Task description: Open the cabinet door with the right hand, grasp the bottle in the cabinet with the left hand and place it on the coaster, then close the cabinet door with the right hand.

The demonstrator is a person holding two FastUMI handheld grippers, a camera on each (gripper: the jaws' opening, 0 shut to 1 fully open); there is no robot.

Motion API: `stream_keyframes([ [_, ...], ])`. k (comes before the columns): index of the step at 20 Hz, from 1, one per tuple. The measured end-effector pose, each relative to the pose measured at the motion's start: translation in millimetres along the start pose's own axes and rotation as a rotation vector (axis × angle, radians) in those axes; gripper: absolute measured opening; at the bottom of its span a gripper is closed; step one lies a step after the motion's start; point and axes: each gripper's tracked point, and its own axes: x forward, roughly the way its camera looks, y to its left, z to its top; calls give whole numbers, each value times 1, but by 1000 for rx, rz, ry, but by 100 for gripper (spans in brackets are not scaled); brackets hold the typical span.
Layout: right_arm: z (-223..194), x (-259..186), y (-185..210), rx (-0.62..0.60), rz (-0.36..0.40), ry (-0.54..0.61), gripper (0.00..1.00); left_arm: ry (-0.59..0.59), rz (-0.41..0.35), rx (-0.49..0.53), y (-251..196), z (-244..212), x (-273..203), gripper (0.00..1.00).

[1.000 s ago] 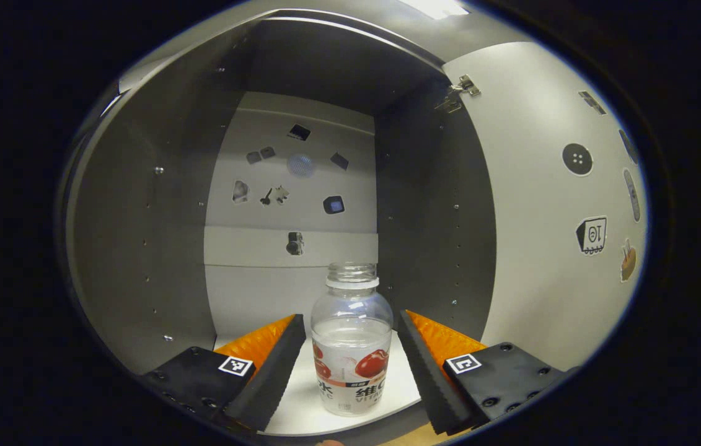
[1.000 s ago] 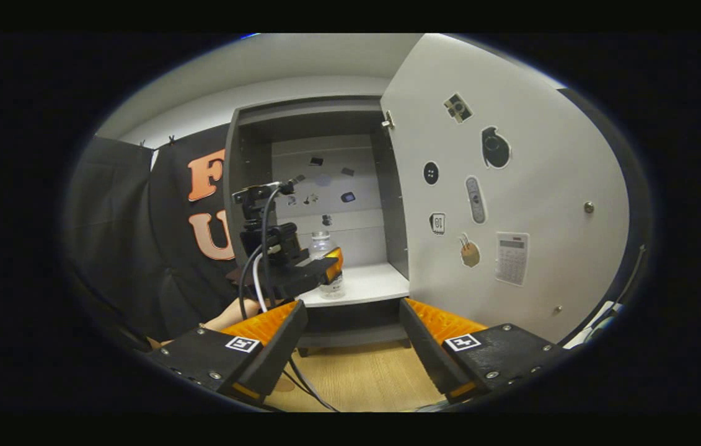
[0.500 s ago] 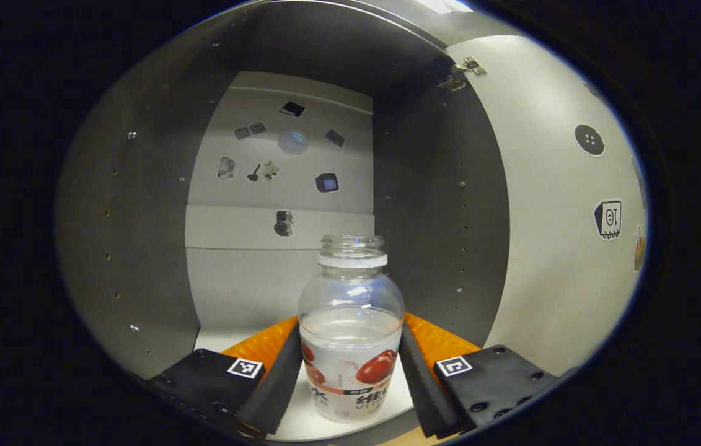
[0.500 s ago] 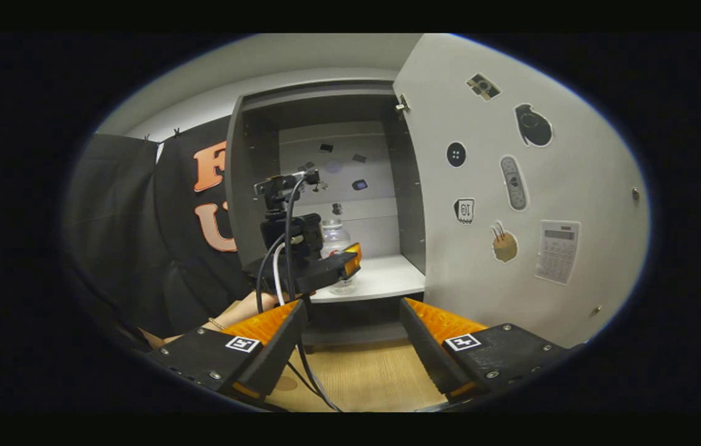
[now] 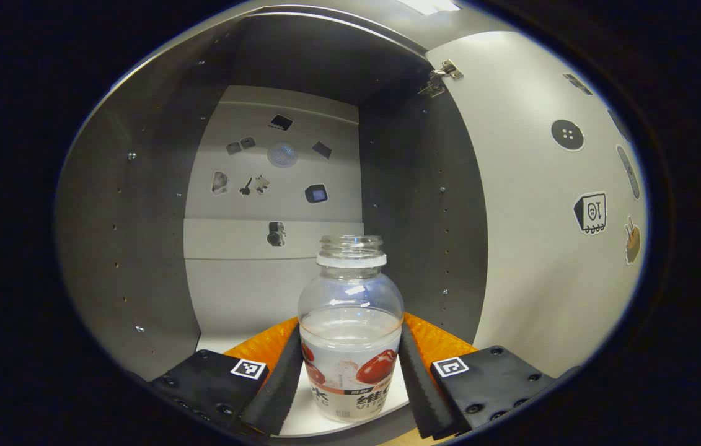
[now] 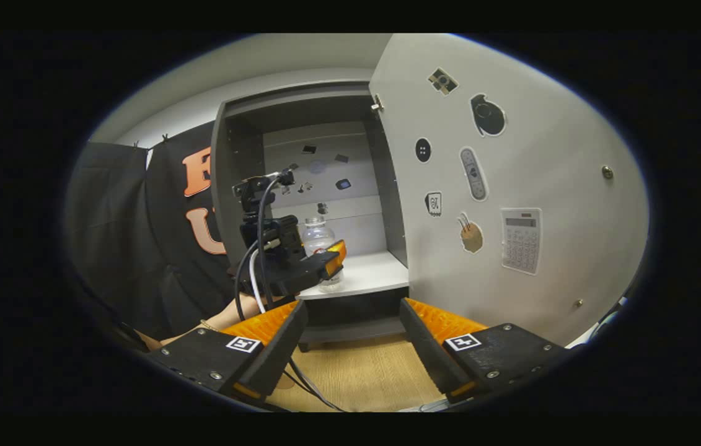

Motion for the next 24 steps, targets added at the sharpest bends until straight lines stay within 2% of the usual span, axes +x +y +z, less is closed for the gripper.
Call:
stream_keyframes([
  [1, -1, -3, 0, -3, 3, 2, 96, -12, 0, 1, -1, 4, -5, 82],
  [2, -2, -6, 1, -6, 10, 2, 93, -20, 1, 3, -3, 8, -12, 83],
  [8, -12, -28, 8, -61, 62, 5, 92, -46, 41, 0, 0, 14, -67, 83],
  [10, -17, -39, 9, -91, 82, 2, 93, -47, 69, -5, 4, 13, -92, 84],
  [11, -20, -43, 10, -104, 93, 1, 96, -45, 94, -4, 8, 11, -108, 82],
  [12, -22, -47, 10, -114, 105, -3, 92, -44, 115, -2, 12, 10, -122, 83],
  [13, -24, -51, 12, -123, 125, -8, 93, -41, 139, 0, 15, 9, -137, 82],
  [18, -45, -66, 20, -130, 230, -2, 92, -30, 266, -15, 40, -17, -218, 81],
  [21, -58, -69, 33, -118, 283, 11, 92, 15, 302, 11, 52, -42, -256, 83],
  [24, -63, -70, 51, -109, 324, 6, 92, 32, 317, -7, 61, -65, -284, 83],
])
